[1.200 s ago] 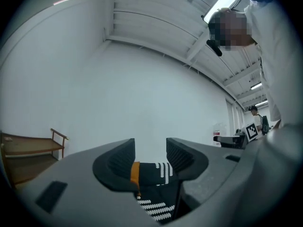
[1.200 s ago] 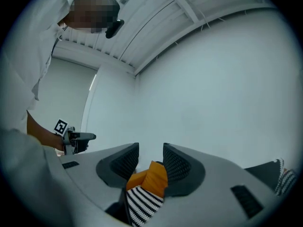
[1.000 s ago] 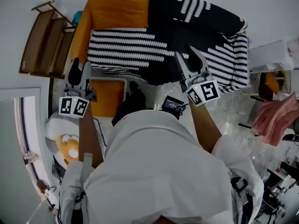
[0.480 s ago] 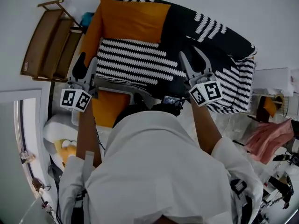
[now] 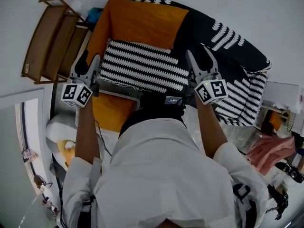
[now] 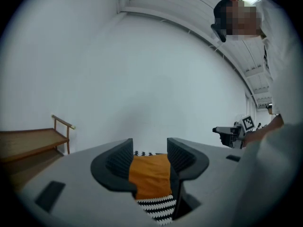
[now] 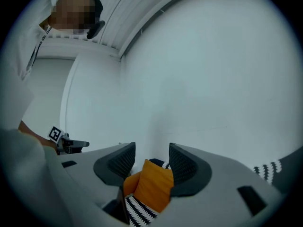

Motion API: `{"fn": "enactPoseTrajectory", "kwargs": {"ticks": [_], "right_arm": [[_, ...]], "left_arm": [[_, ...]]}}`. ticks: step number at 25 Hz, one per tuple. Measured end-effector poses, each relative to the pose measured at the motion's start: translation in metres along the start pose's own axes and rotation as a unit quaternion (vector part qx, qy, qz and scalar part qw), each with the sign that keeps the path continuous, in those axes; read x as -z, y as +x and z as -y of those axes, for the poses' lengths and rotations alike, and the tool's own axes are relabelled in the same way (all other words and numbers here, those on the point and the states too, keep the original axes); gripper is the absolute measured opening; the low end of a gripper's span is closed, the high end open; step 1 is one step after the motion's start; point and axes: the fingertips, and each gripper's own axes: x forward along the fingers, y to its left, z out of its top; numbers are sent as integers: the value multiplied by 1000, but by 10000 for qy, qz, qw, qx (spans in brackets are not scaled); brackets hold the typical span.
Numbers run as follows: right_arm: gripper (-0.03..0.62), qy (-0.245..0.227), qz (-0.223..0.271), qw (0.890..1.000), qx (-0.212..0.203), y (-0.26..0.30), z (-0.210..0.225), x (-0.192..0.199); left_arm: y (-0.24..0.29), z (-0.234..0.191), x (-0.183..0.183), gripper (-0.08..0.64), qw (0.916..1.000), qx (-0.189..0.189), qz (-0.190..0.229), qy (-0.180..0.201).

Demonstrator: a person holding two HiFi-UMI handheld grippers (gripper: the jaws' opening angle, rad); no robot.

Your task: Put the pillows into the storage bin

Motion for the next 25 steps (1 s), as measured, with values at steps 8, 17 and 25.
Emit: {"fn": "enactPoseTrajectory", "kwargs": {"ticks": [8,17,25], "right_arm": [[265,741,-757,9942,174,101,80,104],[288,1171,-1548,9794,556,174,176,248],[322,1305,-2006,9695,534,218,217,364]], "left_arm": [[110,-73,72,260,9937,-27,-1114,-145],[250,-162,177,289,9803,-67,-1974,-83],[320,-225,291,313,9586,-276,-2831,-152]]}}
